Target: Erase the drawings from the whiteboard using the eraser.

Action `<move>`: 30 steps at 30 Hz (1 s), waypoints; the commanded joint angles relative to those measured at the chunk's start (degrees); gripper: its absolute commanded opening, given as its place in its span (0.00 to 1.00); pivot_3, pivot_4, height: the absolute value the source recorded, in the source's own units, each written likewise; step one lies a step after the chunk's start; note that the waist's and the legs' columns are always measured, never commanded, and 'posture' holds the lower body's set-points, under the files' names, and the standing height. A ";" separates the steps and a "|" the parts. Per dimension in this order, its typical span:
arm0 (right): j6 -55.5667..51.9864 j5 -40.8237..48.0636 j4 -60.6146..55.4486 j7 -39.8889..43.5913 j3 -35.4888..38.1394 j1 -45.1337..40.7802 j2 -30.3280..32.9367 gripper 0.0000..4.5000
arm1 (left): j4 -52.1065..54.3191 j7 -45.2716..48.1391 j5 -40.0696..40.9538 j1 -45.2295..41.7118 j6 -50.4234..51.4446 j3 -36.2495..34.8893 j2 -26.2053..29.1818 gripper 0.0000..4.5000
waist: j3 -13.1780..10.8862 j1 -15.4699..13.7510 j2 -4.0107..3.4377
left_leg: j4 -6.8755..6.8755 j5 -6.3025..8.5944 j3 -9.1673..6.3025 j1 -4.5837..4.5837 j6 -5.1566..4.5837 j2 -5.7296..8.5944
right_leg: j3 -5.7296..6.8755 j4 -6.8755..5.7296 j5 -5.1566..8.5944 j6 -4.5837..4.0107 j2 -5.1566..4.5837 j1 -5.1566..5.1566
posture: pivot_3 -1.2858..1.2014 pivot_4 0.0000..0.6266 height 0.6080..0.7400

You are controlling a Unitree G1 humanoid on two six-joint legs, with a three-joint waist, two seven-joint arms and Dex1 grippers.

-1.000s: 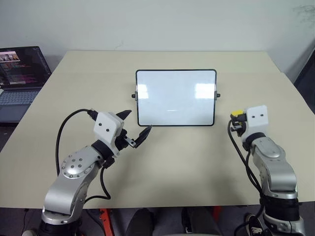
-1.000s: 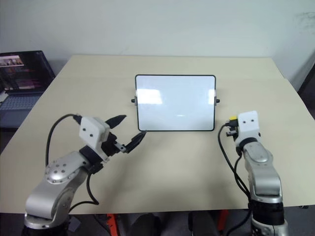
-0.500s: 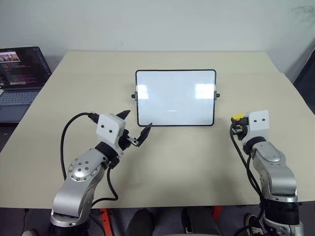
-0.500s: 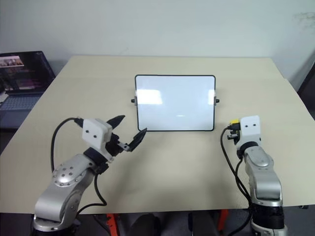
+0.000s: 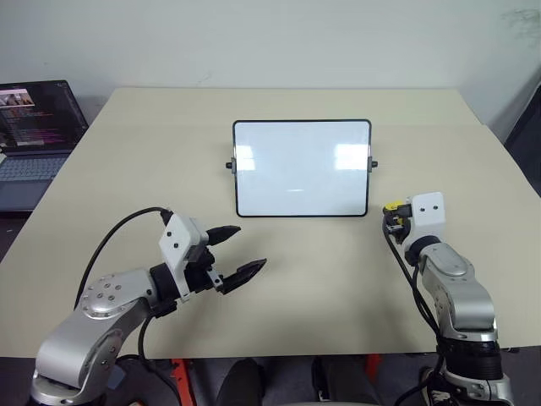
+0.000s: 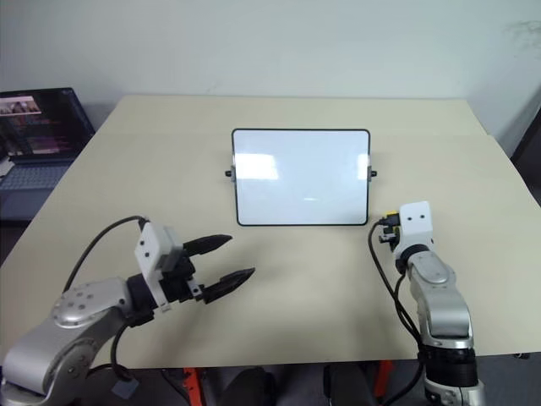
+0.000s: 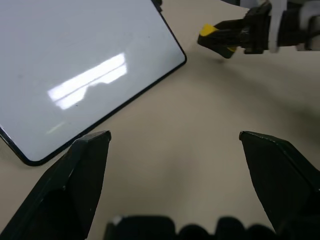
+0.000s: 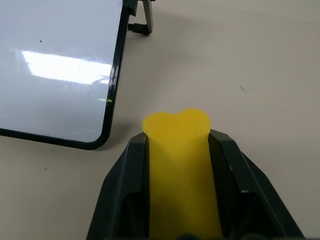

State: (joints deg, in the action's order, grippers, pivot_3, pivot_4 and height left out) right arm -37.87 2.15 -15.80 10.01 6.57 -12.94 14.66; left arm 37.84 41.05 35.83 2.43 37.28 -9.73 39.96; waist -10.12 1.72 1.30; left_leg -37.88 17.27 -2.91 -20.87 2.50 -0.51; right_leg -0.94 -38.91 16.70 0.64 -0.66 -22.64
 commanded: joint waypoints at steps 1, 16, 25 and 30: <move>0.60 0.58 -0.46 0.10 -0.27 -1.48 0.05 0.28 | 0.98 2.00 2.08 -0.85 -0.38 -2.14 1.88 1.00 | 0.00 0.00 0.00 | 0.01 0.00 0.00 0.00 0.00 0.00 | 0.00 0.01 0.00 0.00 0.00 0.00 | 0.52 0.24 1.00; 1.29 0.72 2.50 0.03 0.48 -1.06 1.41 0.28 | -0.17 2.15 1.13 -3.91 -1.07 -0.72 2.23 1.00 | 0.00 -0.01 0.00 | 0.00 0.00 0.01 0.00 0.00 0.00 | -0.01 -0.01 0.00 -0.01 0.00 0.00 | 0.52 0.24 1.00; 0.88 1.11 2.86 -0.11 0.86 -1.12 1.73 0.28 | -0.28 2.60 0.96 -4.32 -1.10 -0.34 2.52 1.00 | 0.00 0.00 0.00 | 0.00 0.00 0.01 0.00 0.00 0.00 | -0.01 -0.01 0.00 -0.01 0.00 0.00 | 0.52 0.24 1.00; 0.34 1.38 2.83 -0.29 1.21 -0.49 1.92 0.28 | -0.49 3.18 0.94 -4.55 -1.36 0.22 2.88 1.00 | 0.00 -0.01 -0.01 | 0.00 0.00 0.00 0.00 0.00 0.00 | -0.01 -0.01 0.00 0.00 0.00 0.00 | 0.52 0.24 1.00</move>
State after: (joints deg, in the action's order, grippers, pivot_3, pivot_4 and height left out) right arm -37.94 3.42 -12.02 9.92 6.77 -13.50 15.90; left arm 36.41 43.70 36.84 -1.43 37.05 -9.23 42.21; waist -10.12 1.71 1.30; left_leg -37.88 17.27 -2.91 -20.87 2.50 -0.51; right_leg -0.95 -38.92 16.69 0.63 -0.66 -22.65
